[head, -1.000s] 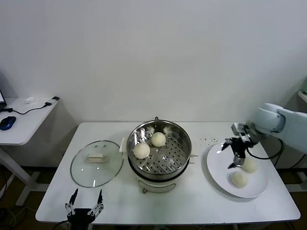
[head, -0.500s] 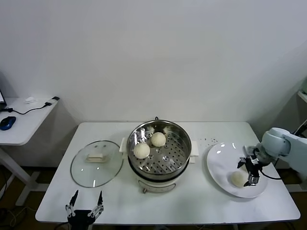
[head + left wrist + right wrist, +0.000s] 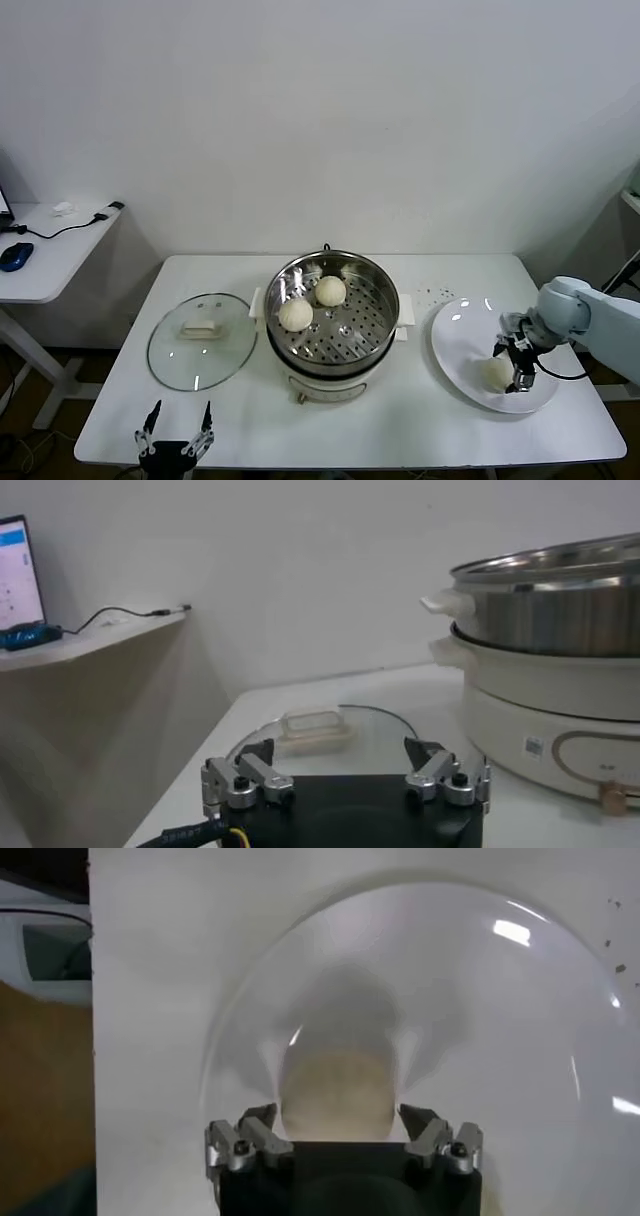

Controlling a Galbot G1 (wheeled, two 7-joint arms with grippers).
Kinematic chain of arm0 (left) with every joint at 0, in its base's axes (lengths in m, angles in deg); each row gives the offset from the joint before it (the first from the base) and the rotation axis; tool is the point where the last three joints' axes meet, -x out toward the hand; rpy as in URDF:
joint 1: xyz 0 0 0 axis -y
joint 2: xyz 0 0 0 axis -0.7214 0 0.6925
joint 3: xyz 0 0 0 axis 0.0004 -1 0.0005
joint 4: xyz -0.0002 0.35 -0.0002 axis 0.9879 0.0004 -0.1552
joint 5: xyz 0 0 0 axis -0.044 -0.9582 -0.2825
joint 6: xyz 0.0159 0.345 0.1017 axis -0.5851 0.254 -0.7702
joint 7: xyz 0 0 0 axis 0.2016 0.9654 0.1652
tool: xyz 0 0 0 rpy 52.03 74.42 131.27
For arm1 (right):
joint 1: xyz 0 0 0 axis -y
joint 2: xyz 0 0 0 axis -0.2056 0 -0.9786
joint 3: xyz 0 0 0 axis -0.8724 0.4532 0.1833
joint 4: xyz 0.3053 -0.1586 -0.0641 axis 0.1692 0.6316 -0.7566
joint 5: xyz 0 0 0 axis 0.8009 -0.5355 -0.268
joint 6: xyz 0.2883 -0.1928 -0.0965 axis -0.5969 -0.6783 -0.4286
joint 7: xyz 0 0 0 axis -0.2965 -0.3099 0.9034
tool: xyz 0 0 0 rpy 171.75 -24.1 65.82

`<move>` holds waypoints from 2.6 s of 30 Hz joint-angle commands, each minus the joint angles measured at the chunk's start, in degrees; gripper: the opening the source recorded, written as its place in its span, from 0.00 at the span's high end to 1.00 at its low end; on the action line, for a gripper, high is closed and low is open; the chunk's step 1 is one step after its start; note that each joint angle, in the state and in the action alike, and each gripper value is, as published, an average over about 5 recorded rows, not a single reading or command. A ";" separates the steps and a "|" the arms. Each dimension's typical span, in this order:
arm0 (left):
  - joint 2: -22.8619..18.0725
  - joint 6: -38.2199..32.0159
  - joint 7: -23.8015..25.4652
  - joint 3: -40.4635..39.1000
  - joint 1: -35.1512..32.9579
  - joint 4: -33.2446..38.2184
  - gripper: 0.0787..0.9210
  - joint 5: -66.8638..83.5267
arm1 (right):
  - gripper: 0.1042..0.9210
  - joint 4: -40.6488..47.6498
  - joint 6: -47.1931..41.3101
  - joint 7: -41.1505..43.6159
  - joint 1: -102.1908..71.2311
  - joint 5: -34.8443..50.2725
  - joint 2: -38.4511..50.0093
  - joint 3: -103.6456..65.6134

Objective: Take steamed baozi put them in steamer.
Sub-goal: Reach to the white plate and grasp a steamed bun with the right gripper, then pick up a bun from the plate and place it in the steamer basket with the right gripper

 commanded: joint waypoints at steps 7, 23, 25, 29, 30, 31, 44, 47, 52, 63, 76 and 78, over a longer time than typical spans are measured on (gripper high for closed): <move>0.27 0.09 0.12 -0.29 0.43 -0.32 0.12 -0.68 | 0.42 1.28 0.32 0.56 -1.55 -0.35 -0.75 -1.69; 0.30 -0.11 0.19 -0.60 -0.14 -0.30 0.12 -1.05 | 0.47 -2.16 9.51 4.11 27.33 7.05 -1.99 16.27; 0.28 -0.12 0.21 -0.66 -0.19 -0.28 0.12 -1.12 | 0.47 -2.00 15.61 5.63 36.56 8.13 -5.33 21.93; 0.19 -0.09 0.22 -0.77 -0.27 -0.18 0.12 -1.23 | 0.46 -1.93 29.60 8.14 50.16 6.75 -13.91 29.28; 0.17 -0.07 0.22 -0.79 -0.28 -0.16 0.12 -1.30 | 0.46 -2.14 33.08 8.23 51.79 5.53 -15.93 29.51; 0.17 -0.04 0.22 -0.79 -0.29 -0.12 0.12 -1.36 | 0.46 -2.50 36.28 8.06 53.03 4.08 -17.68 29.24; 0.12 0.39 0.21 -0.73 -0.33 -0.04 0.12 -2.03 | 0.46 -8.53 52.08 3.61 41.90 -15.87 -34.05 15.01; 0.18 0.52 0.25 -0.67 -0.29 -0.04 0.12 -2.27 | 0.46 -8.42 52.66 3.27 38.03 -16.96 -37.09 14.07; 0.38 0.80 0.41 -0.51 0.08 -0.09 0.12 -2.64 | 0.46 -8.38 52.88 3.14 33.74 -16.90 -40.27 13.94; 0.39 0.67 0.45 -0.45 0.17 -1.02 0.12 -2.64 | 0.46 -10.17 51.01 3.25 28.54 -14.18 -41.28 17.17; 0.43 0.30 0.44 -0.26 0.09 -1.85 0.12 -2.48 | 0.46 -10.33 50.29 3.64 27.13 -13.24 -40.68 18.44; 0.42 0.30 0.43 -0.29 0.14 -1.92 0.12 -2.48 | 0.46 -10.44 50.04 3.72 27.22 -12.87 -40.44 18.55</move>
